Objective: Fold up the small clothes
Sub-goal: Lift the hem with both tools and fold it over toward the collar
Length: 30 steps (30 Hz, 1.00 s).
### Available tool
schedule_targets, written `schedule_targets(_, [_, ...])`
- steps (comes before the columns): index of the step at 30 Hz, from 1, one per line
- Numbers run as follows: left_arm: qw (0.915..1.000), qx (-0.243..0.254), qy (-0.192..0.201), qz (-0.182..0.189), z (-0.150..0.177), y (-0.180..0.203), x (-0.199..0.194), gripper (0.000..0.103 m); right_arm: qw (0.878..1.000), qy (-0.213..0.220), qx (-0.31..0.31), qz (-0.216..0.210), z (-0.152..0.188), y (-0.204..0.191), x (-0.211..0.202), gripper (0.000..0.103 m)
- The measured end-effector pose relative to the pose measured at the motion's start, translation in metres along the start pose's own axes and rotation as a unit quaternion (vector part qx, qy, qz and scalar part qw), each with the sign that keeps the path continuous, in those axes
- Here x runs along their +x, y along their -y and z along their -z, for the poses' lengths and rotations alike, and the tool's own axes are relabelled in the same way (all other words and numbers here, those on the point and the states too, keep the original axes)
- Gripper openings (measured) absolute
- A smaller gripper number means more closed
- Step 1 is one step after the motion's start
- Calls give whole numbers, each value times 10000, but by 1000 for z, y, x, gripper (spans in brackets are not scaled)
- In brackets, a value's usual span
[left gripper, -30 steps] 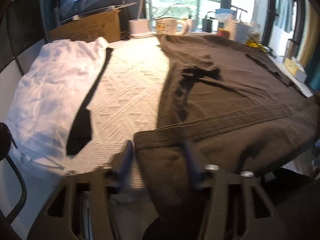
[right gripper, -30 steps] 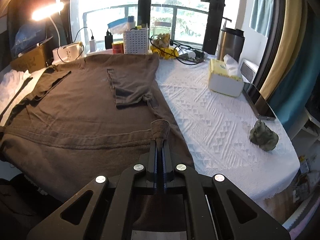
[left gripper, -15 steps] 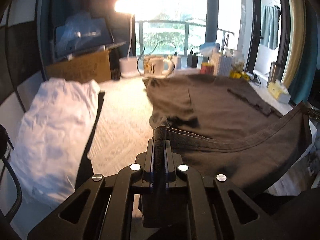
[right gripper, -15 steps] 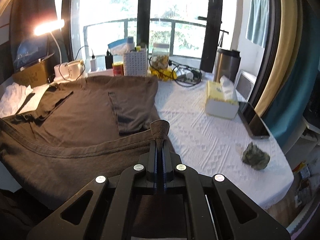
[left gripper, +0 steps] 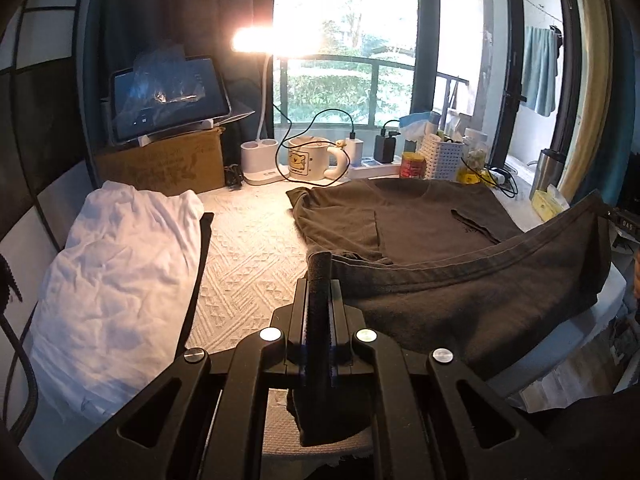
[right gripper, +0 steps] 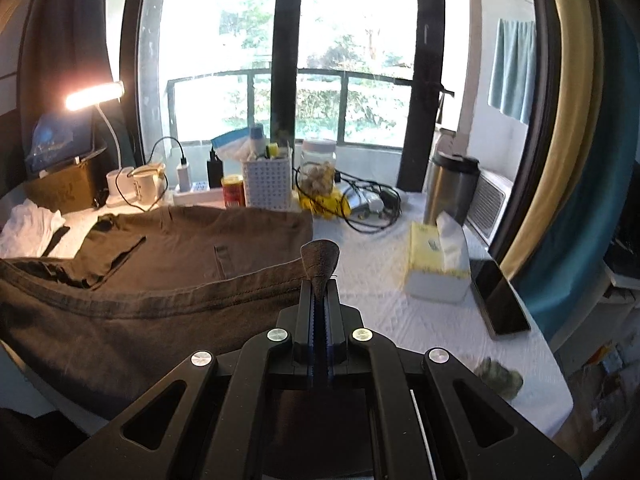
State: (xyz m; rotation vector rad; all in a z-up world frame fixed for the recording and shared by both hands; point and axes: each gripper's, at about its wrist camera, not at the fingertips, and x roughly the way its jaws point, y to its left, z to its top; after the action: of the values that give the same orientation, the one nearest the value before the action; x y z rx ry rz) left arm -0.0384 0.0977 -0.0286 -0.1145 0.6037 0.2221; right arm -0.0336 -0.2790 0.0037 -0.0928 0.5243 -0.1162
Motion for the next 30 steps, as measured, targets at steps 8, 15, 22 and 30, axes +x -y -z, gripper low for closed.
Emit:
schedule_targets(8, [9988, -245, -300, -295, 10, -10, 11, 6, 9996, -74, -165, -232, -13, -9, 21, 5])
schedule_targets(15, [9987, -122, 57, -496, -3, -6, 12, 5, 9995, -51, -202, -235, -27, -6, 31, 5])
schedule_targets(22, [9982, 35, 390, -464, -44, -12, 34, 5, 9998, -58, -165, -129, -43, 2, 47, 5])
schedule_targets(30, [9965, 299, 668, -406, -88, -15, 69, 5, 9999, -101, -55, -18, -62, 6, 78, 5])
